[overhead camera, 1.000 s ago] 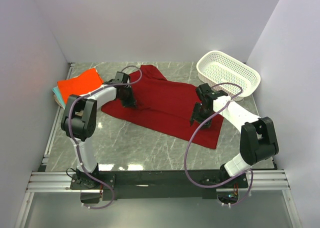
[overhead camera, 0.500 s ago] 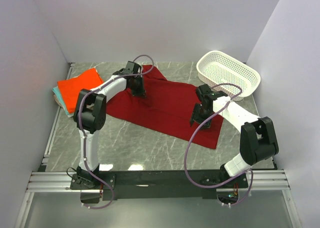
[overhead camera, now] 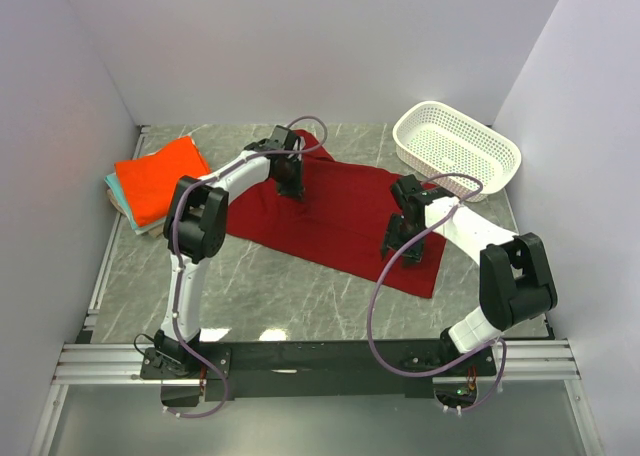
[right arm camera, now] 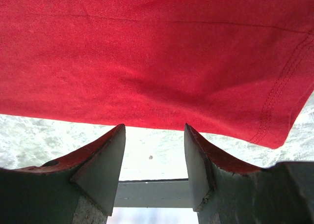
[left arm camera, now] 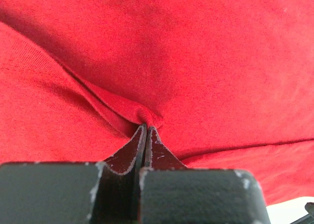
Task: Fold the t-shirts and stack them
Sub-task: Fold the tshirt
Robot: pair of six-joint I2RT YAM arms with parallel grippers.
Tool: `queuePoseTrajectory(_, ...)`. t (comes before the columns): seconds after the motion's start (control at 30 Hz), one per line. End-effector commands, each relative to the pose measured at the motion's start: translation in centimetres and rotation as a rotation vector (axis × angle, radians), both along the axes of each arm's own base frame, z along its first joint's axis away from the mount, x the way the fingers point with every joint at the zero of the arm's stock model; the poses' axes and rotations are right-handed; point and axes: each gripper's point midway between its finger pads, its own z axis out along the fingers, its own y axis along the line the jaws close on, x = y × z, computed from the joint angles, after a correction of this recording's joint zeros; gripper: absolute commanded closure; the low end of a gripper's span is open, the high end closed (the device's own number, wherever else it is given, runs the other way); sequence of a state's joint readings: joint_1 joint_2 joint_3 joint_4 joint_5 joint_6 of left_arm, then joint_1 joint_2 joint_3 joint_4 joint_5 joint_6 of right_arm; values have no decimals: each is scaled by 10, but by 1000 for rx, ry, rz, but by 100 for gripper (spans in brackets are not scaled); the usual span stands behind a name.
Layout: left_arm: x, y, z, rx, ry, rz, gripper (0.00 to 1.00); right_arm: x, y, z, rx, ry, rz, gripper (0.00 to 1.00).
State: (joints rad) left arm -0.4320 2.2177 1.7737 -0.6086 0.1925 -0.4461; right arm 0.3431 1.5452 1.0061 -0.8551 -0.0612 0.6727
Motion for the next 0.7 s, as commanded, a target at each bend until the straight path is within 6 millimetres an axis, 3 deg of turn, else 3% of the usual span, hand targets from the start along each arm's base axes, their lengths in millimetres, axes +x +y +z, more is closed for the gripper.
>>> queuePoseTrajectory(0.0,11,-7,15,-11,-51,-7,100,1,2,1,3,-20,-1,42)
queuePoseTrajectory(0.3,12,-22,29,-70,-96,-9,100,-7,2,-3,4,-9,-2,42)
queuePoseTrajectory(0.67,16,-29,33,-112,-97,20,100,-11,2,-6,3,-6,-2,42)
